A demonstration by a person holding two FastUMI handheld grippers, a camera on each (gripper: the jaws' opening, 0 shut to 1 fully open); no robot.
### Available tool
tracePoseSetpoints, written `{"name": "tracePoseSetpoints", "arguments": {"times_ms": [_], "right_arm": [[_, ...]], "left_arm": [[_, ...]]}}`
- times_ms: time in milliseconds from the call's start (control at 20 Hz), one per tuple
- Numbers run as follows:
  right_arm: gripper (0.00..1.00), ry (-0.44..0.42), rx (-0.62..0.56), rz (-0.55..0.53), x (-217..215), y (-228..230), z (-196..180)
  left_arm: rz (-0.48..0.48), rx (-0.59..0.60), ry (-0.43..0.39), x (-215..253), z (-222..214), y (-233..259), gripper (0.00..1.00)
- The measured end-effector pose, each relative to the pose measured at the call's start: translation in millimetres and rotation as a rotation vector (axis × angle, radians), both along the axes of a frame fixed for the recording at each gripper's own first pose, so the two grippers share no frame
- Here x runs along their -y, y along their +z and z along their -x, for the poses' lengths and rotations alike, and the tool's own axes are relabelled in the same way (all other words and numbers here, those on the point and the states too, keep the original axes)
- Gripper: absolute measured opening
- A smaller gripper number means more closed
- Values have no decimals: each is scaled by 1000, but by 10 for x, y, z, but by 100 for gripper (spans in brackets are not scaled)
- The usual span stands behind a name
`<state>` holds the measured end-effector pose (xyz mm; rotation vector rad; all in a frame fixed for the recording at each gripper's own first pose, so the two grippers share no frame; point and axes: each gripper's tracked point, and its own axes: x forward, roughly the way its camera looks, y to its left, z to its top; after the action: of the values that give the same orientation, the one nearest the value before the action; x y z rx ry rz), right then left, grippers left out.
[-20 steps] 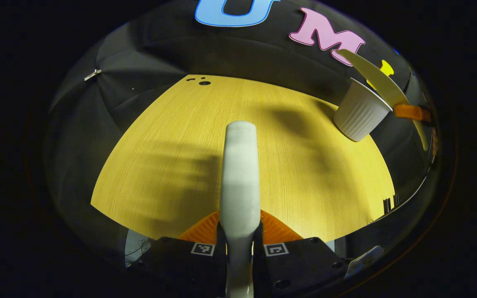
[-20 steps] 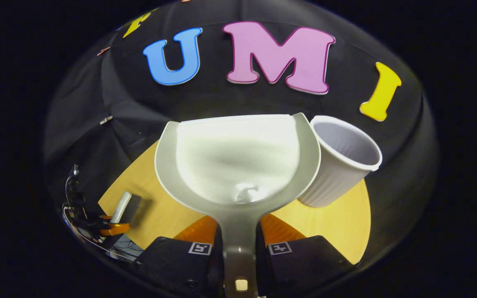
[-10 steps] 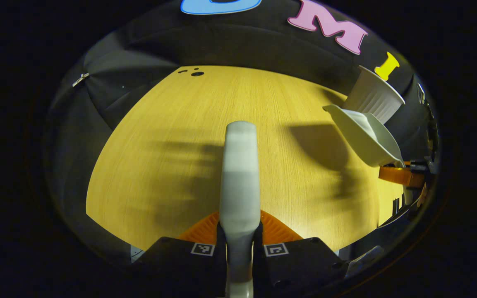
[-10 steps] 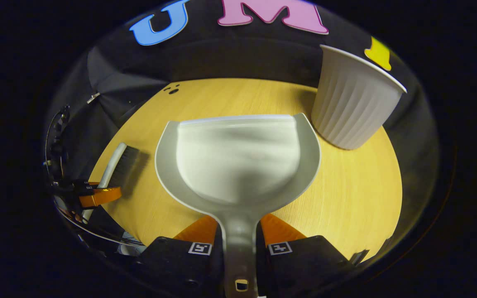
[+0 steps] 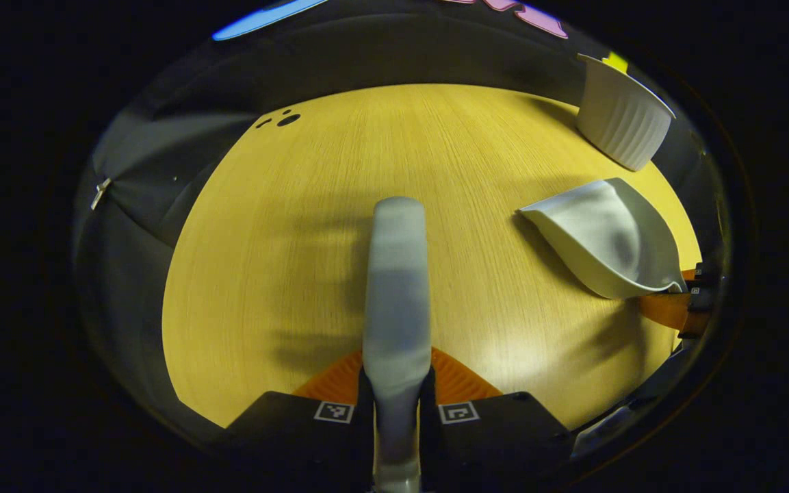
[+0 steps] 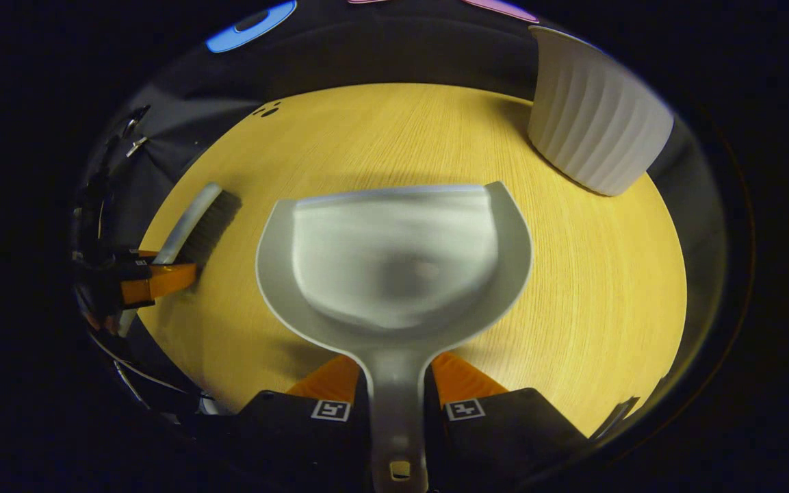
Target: Pick up the small broom and dustpan from the desktop, sweep the trash into the dustpan with the broom, and then empty the trash into the garbage bin.
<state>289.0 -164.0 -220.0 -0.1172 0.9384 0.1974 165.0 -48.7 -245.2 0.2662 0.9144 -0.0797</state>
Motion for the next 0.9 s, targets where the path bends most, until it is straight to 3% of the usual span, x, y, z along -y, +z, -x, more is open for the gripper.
{"name": "tracePoseSetpoints", "arguments": {"times_ms": [50,300,350,400,500,550,600,650,700,900], "right_arm": [[36,-2,-14,-5,-4,-13,12],[38,-8,-71,-77,-67,-33,26],[47,-10,-79,-89,-56,-11,37],[40,-9,-91,-106,-60,-5,43],[53,-14,-93,-117,-59,29,47],[76,-17,-91,-113,-39,42,57],[79,-24,-85,-99,3,49,70],[100,-29,-83,-98,15,68,92],[100,-40,-78,-98,35,110,121],[99,-67,32,-98,75,457,192]], "left_arm": [[-14,-8,-7,16,-9,-34,31],[-57,-20,-21,42,-62,-16,32],[-65,-18,-14,7,-62,7,33],[-53,-18,-7,19,-57,15,34],[2,-17,23,75,-15,30,51],[37,-10,30,119,22,57,49],[69,9,41,146,45,118,66],[92,29,46,156,51,190,83],[109,55,48,150,52,263,100],[150,179,58,119,184,744,98]]}}
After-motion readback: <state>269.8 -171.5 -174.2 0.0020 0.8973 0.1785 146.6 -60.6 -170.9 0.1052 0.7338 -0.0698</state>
